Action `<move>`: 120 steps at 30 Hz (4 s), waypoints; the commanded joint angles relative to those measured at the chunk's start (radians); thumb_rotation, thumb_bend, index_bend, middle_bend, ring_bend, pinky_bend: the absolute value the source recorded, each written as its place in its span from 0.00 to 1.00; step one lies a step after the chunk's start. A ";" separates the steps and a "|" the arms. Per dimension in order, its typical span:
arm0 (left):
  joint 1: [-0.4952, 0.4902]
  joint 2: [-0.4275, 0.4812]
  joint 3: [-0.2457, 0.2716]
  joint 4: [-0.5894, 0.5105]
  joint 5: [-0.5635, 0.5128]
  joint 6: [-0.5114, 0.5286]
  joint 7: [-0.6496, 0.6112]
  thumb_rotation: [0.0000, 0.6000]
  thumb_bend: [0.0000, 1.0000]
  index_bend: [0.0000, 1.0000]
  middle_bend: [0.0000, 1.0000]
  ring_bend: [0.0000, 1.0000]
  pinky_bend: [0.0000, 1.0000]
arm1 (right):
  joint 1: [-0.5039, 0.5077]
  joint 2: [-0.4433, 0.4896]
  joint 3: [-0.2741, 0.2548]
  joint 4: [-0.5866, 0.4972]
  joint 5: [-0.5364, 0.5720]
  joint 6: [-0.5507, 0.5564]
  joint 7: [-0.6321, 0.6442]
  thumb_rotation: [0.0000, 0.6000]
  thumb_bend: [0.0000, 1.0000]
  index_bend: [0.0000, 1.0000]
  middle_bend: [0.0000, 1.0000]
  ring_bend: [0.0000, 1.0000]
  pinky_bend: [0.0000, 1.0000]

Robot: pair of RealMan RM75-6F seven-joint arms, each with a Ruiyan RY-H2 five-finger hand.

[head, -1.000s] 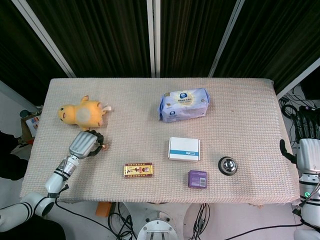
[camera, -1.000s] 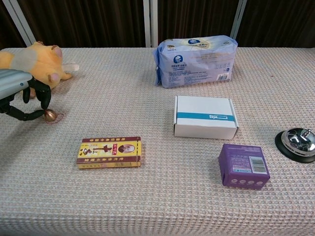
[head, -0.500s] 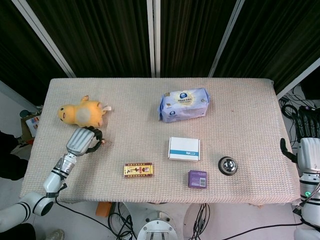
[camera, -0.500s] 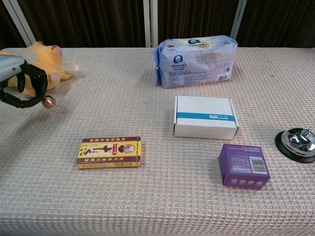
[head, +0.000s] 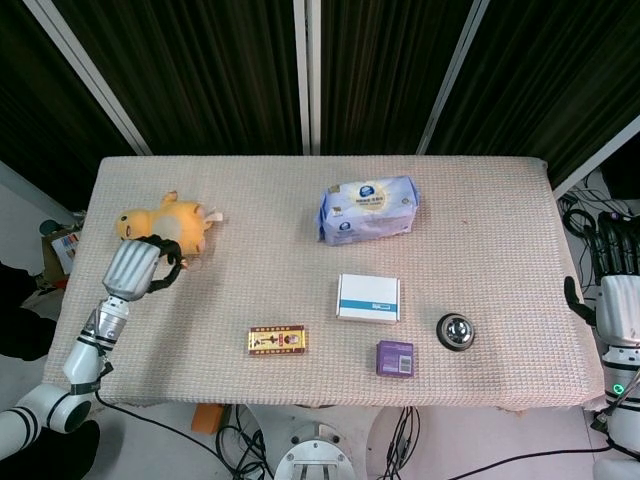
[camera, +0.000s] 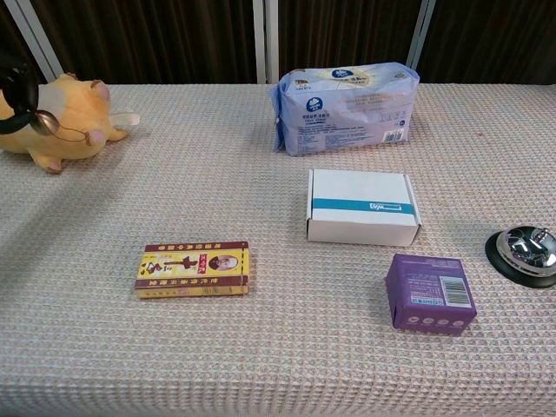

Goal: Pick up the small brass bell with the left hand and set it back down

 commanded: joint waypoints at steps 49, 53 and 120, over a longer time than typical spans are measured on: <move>0.023 0.093 -0.044 -0.197 -0.095 -0.156 -0.097 1.00 0.60 0.73 0.64 0.53 0.62 | -0.009 -0.005 -0.011 0.006 0.024 -0.031 0.026 1.00 0.35 0.00 0.00 0.00 0.00; 0.031 0.046 -0.026 -0.177 -0.123 -0.131 0.125 1.00 0.60 0.74 0.65 0.54 0.63 | -0.007 -0.008 -0.013 0.007 0.024 -0.036 0.024 1.00 0.35 0.00 0.00 0.00 0.00; -0.032 -0.015 0.045 -0.221 -0.226 -0.254 0.472 1.00 0.56 0.65 0.60 0.52 0.61 | -0.014 -0.010 -0.012 0.019 0.057 -0.073 0.037 1.00 0.35 0.00 0.00 0.00 0.00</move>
